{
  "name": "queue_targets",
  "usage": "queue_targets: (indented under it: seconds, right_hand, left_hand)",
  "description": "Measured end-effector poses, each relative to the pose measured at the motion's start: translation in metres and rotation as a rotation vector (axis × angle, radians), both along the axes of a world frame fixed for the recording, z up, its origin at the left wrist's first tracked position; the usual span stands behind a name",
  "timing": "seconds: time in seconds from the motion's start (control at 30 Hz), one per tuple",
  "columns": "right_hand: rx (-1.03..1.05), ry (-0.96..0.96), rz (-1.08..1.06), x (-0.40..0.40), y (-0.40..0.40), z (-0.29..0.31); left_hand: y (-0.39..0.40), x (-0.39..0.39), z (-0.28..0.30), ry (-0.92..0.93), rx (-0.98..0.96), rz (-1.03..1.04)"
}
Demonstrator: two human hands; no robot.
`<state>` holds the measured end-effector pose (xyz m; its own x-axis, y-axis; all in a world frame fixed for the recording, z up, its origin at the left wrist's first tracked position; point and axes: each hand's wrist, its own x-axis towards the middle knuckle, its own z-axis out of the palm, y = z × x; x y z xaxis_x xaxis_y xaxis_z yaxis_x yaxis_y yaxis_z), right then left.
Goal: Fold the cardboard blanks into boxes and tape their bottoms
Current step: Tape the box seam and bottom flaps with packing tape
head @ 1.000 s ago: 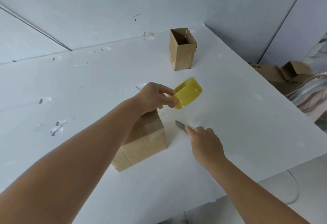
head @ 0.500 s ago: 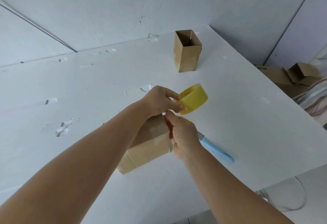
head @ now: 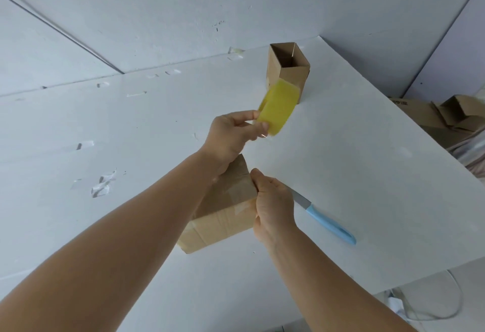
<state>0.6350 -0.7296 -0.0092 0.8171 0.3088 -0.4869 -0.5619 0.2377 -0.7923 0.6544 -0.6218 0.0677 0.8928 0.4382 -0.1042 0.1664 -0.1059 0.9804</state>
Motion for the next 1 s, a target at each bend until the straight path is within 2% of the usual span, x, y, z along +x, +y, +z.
queue_targets:
  seconds: [0.2, 0.4, 0.57, 0.63, 0.73, 0.83, 1.0]
  right_hand:
    - [-0.036, -0.043, 0.044, 0.002, -0.004, -0.005]
    - [-0.069, -0.035, 0.081, 0.003, -0.001, -0.005]
    - [-0.163, 0.096, 0.234, 0.005, -0.002, -0.004]
    - [-0.269, 0.003, 0.219, 0.006, -0.006, -0.005]
    - [-0.342, -0.312, 0.107, -0.001, -0.010, 0.003]
    - [-0.349, -0.608, 0.258, -0.020, -0.008, 0.016]
    - [-0.360, -0.575, 0.362, 0.001, 0.003, 0.018]
  left_hand:
    - [0.015, -0.041, 0.012, -0.190, -0.035, 0.143]
    - [0.020, -0.075, -0.009, -0.136, -0.003, 0.248]
    - [0.019, -0.071, -0.011, -0.145, 0.014, 0.256]
    - [0.021, -0.070, -0.011, -0.150, 0.018, 0.258]
    - [0.021, -0.071, -0.011, -0.148, 0.023, 0.266]
    - [0.020, -0.072, -0.008, -0.146, 0.013, 0.267]
    - [0.009, -0.078, -0.001, -0.119, -0.102, 0.293]
